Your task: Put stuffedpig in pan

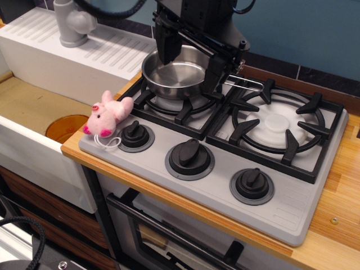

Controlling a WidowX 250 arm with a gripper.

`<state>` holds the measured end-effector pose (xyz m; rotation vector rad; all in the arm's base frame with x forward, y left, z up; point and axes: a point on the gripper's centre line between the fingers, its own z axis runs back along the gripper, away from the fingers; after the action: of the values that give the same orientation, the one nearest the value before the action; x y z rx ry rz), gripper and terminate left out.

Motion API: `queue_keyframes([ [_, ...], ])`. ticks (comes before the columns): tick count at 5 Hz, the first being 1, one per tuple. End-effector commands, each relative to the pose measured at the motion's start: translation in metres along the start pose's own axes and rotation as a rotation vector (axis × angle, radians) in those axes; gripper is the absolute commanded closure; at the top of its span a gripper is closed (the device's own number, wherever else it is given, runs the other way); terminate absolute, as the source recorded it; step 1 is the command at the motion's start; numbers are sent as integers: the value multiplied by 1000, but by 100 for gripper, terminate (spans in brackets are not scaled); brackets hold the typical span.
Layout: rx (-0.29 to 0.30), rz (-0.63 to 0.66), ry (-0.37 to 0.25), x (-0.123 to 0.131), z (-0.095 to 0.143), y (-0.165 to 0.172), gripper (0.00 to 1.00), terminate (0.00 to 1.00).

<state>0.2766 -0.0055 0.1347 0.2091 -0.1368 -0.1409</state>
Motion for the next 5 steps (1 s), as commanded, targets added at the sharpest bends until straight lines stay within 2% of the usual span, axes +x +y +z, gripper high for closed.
queue_keyframes([
  [1, 0, 0, 0, 0, 0, 0, 0, 0],
  [2, 29, 2, -15, -4, -6, 10, 0, 0],
  [5, 48, -38, -52, -20, -30, 57, 0, 0],
])
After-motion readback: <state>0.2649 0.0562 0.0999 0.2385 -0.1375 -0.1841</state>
